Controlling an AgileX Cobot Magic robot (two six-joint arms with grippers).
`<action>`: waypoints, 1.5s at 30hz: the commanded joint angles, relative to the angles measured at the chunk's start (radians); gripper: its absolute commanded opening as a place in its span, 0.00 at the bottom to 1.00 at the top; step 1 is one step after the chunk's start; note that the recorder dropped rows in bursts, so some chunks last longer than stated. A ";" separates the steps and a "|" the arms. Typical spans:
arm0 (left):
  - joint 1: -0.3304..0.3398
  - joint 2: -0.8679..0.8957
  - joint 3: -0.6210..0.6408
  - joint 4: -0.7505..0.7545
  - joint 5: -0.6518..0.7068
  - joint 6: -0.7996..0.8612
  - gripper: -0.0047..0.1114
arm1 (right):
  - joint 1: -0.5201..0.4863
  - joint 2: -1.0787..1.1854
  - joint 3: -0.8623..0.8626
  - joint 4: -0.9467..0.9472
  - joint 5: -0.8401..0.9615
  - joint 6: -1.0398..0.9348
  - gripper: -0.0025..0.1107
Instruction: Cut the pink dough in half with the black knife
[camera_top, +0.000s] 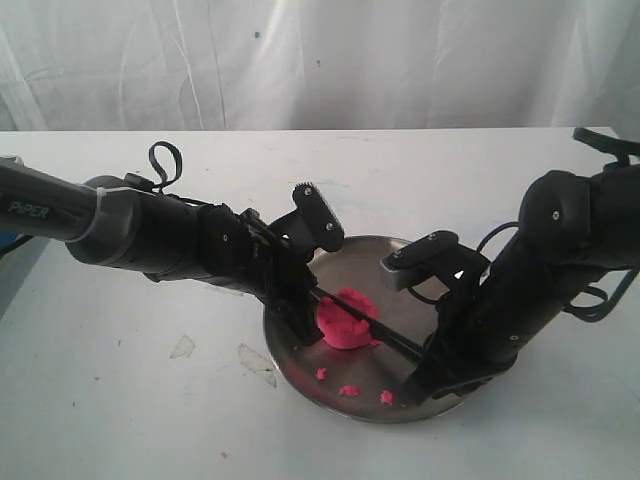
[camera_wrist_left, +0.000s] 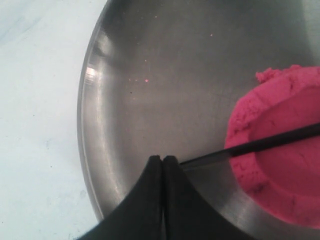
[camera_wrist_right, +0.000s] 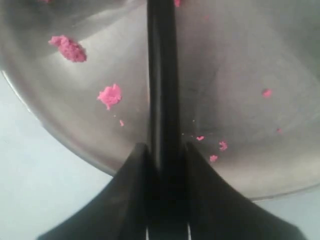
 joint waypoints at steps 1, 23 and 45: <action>-0.007 0.021 0.008 -0.003 0.073 -0.009 0.04 | 0.000 0.040 -0.004 0.004 0.001 -0.012 0.02; -0.007 0.021 0.008 -0.003 0.058 -0.002 0.04 | 0.000 0.044 -0.035 0.004 0.032 0.007 0.02; -0.007 0.023 0.008 0.009 0.077 -0.001 0.04 | 0.000 0.077 -0.035 0.004 0.035 0.007 0.02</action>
